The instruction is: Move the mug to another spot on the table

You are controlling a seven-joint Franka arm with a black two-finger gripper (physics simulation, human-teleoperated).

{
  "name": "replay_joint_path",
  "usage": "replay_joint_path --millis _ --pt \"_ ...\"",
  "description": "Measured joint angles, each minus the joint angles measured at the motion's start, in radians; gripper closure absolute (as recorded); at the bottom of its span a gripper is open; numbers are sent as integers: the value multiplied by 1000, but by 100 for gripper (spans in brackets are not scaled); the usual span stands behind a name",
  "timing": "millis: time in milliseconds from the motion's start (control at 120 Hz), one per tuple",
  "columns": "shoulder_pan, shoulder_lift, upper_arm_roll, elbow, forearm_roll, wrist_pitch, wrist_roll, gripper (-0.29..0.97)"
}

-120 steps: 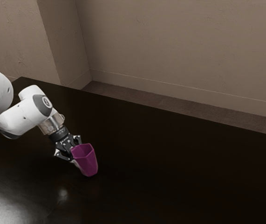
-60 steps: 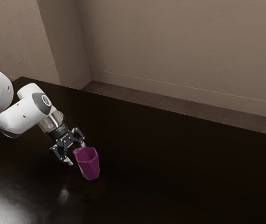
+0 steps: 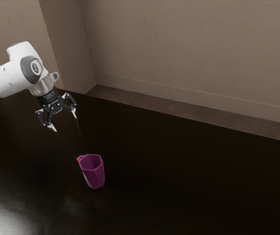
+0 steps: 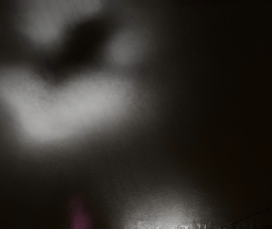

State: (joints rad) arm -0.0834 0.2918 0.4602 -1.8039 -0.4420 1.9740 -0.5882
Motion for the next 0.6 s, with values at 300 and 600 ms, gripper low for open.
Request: replay_joint_path --millis 300,600 --pt "5 -282 -248 142 305 -237 190 0" --pt "-135 -328 -404 367 402 -496 251 0"
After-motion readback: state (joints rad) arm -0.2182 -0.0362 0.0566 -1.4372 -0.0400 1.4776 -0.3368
